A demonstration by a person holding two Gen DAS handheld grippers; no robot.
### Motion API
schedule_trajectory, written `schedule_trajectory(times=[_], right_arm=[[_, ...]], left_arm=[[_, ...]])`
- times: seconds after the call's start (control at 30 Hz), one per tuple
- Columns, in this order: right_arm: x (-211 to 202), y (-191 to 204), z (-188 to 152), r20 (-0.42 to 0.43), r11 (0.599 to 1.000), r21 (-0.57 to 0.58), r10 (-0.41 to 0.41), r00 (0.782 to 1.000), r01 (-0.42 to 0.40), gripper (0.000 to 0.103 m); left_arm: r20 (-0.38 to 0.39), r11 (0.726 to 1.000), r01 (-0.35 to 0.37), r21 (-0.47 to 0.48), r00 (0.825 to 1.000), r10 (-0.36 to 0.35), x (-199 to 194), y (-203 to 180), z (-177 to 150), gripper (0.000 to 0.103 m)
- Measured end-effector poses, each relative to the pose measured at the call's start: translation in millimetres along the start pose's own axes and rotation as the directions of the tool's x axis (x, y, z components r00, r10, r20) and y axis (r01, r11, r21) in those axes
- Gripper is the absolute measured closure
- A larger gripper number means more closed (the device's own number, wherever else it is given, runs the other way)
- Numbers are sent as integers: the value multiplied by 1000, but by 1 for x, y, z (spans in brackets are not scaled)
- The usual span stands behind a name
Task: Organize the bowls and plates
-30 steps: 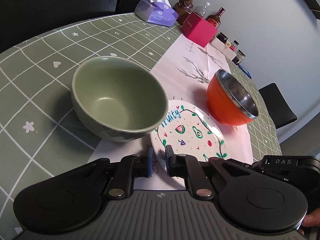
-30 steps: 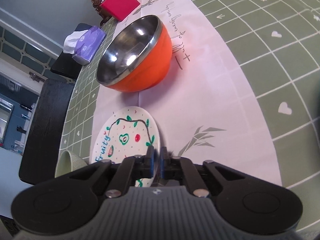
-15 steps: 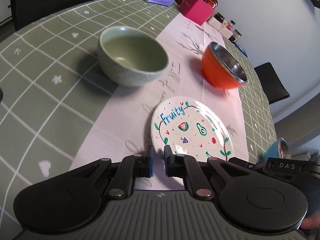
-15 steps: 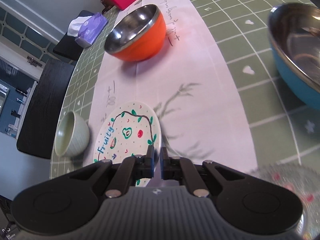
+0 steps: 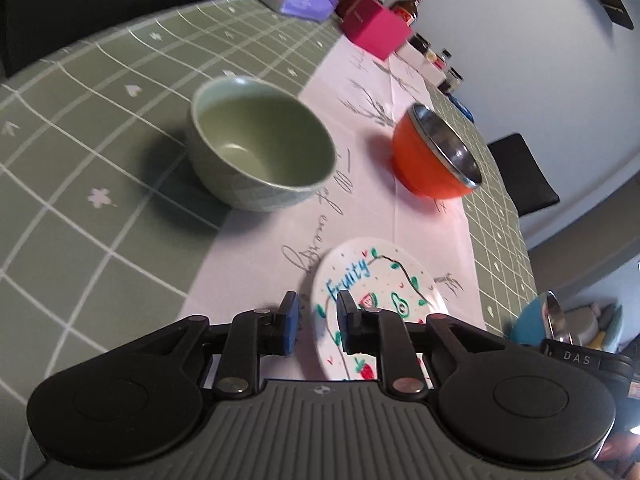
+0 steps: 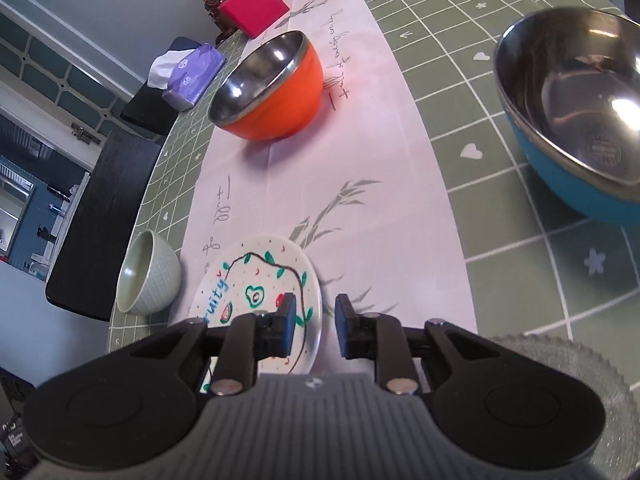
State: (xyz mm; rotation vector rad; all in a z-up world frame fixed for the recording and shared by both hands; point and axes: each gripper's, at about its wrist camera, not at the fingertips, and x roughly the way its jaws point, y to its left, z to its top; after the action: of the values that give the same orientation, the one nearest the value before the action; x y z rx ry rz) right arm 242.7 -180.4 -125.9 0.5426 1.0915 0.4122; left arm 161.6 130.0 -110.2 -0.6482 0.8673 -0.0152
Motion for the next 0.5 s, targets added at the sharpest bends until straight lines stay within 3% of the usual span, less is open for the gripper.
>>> schedule_trajectory(times=[0.07, 0.33, 0.5], right_arm=[[2, -1, 0, -5, 1000, 1, -1, 1000, 1, 82], [5, -4, -1, -2, 1000, -4, -11, 1000, 11, 82], [8, -1, -2, -2, 999, -33, -17, 1000, 17, 82]], left_arm=[[-6, 1000, -23, 10, 1000, 23, 3, -1, 0, 81], [-57, 999, 8, 48, 998, -5, 3, -2, -4, 82], [-58, 999, 12, 39, 998, -9, 3, 0, -4, 89]])
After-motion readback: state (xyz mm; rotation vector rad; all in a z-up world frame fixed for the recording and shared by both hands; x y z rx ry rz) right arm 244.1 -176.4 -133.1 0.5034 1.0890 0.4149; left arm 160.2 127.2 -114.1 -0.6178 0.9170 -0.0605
